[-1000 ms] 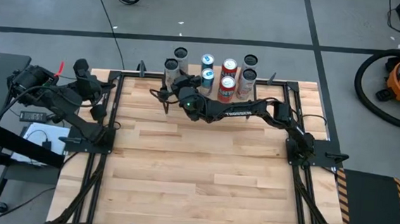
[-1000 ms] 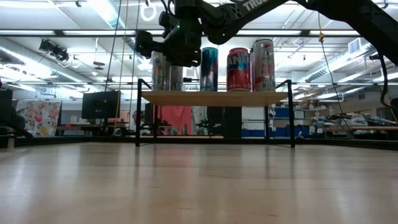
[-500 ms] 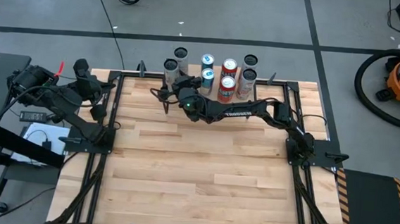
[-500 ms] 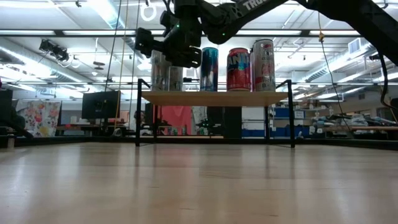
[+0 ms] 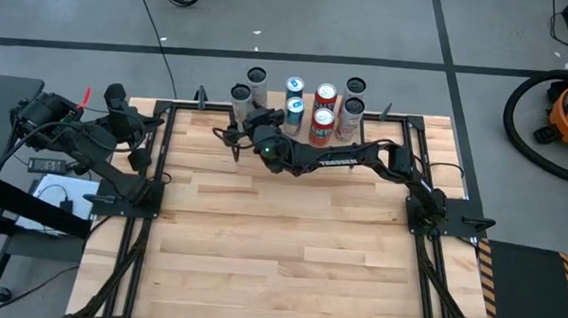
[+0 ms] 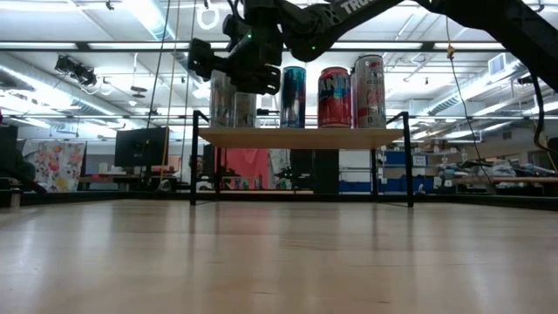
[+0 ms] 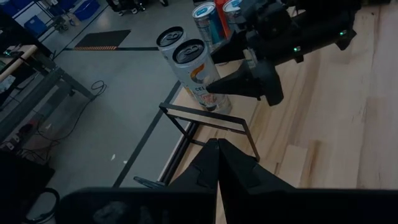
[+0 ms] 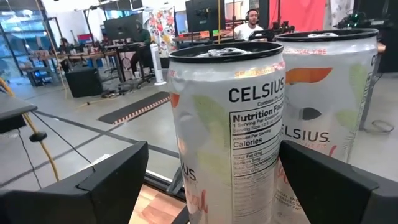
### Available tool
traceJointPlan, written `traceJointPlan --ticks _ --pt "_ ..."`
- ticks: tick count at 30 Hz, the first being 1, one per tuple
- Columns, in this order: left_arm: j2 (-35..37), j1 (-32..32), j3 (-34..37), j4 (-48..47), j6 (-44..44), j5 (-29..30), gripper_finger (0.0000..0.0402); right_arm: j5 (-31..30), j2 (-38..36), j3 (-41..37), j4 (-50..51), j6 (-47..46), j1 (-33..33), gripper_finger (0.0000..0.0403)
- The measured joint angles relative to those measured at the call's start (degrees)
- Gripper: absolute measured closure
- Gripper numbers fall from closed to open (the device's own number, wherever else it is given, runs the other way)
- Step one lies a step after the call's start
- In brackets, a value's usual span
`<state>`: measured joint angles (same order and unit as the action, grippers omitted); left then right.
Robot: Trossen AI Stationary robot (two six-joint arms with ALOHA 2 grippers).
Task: Place canned beverage on shelf
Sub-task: Adjust the soda cans on the shelf
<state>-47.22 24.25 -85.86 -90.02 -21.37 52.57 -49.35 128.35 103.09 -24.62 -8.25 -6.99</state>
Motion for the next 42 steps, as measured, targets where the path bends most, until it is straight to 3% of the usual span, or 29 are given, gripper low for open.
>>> traceJointPlan --ticks 7,13,17,29,42 --pt "0.0 0.0 0.0 0.0 0.0 0.0 0.0395 -3.5 0.0 0.0 0.0 5.5 2.3 0.0037" --pt "0.0 0.0 0.0 0.0 -0.2 0.0 0.0395 -5.7 0.0 0.0 -0.5 5.6 2.6 0.0071" --pt "0.0 0.0 0.0 0.0 -0.3 0.0 0.0395 -3.1 0.0 0.0 -0.6 3.7 2.1 0.0087" --pt "0.0 0.0 0.0 0.0 -0.3 0.0 0.0395 0.6 -0.1 0.0 -0.5 3.1 1.9 0.0091" --pt "0.0 0.0 0.0 0.0 -0.3 0.0 0.0395 -4.0 -0.1 0.0 1.2 5.6 2.7 0.0091"
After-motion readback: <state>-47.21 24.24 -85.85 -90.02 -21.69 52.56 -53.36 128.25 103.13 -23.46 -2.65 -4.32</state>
